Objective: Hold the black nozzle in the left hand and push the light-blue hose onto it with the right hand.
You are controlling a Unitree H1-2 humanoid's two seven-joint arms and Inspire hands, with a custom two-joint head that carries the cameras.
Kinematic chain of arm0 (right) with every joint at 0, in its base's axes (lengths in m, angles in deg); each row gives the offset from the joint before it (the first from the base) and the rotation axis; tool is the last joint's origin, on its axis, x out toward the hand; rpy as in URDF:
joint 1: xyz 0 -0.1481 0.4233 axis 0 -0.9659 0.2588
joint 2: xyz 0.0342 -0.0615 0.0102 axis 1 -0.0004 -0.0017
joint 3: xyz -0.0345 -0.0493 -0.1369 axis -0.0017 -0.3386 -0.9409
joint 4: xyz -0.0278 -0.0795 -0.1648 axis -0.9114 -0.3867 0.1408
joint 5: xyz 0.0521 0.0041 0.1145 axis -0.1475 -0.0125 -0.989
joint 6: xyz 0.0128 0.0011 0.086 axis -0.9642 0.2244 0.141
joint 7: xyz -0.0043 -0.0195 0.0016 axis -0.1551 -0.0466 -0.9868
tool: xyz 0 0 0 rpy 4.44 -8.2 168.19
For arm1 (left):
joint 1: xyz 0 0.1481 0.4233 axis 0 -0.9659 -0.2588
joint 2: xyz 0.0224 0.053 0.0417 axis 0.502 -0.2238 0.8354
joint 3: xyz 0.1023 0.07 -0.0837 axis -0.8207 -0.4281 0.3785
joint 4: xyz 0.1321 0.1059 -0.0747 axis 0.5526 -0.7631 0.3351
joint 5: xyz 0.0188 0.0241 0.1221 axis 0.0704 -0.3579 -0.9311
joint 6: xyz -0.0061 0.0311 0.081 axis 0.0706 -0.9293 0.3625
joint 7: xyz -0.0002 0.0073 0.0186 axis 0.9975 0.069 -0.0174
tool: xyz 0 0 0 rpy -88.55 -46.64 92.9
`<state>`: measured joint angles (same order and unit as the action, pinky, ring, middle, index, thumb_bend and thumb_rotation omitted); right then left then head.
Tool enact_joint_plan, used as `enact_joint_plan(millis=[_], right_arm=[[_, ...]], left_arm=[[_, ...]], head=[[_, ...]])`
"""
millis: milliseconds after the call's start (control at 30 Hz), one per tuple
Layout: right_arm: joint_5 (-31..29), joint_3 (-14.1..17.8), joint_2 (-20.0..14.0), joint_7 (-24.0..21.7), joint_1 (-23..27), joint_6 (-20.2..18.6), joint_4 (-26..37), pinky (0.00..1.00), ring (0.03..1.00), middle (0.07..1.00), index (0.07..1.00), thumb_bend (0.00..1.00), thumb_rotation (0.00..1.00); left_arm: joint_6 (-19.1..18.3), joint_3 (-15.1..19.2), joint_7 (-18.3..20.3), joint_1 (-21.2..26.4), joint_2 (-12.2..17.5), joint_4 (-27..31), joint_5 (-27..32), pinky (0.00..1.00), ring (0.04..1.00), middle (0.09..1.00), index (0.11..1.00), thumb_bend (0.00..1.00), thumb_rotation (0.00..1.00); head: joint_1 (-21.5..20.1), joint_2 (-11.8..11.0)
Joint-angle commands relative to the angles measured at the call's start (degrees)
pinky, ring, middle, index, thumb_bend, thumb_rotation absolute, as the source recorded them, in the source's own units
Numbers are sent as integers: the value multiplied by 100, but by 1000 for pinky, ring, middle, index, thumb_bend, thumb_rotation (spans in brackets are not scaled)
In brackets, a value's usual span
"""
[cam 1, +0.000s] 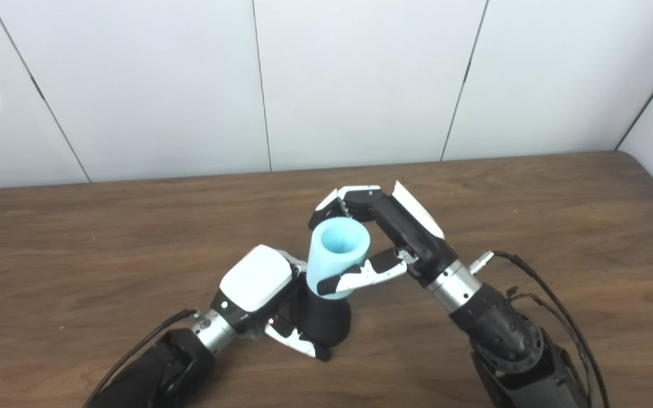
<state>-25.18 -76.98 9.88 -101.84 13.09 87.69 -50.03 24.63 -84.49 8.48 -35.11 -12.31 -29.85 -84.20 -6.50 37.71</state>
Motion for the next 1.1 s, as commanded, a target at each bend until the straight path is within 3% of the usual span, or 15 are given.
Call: enact_joint_plan(millis=[0, 733, 933, 1067], right_arm=[[45, -18, 33, 56, 109, 268, -35, 298, 407, 473, 519, 516, 0], [259, -98, 113, 105, 355, 1223, -908, 325, 417, 475, 502, 519, 0], [276, -110, 110, 57, 387, 1279, -1034, 315, 413, 481, 510, 517, 0], [390, -126, 77, -2, 343, 988, -918, 307, 411, 482, 512, 517, 0]], left_arm=[[7, -228, 489, -256, 28, -123, -230, 415, 454, 454, 497, 505, 0], [-67, -249, 636, -339, 53, 41, -254, 424, 461, 459, 492, 505, 0], [-68, -247, 624, -341, 63, 48, -234, 434, 467, 466, 486, 505, 0], [-57, -243, 573, -346, 76, 48, -249, 433, 467, 463, 488, 505, 0]], head=[[8, 2], [28, 49], [28, 50], [18, 54]])
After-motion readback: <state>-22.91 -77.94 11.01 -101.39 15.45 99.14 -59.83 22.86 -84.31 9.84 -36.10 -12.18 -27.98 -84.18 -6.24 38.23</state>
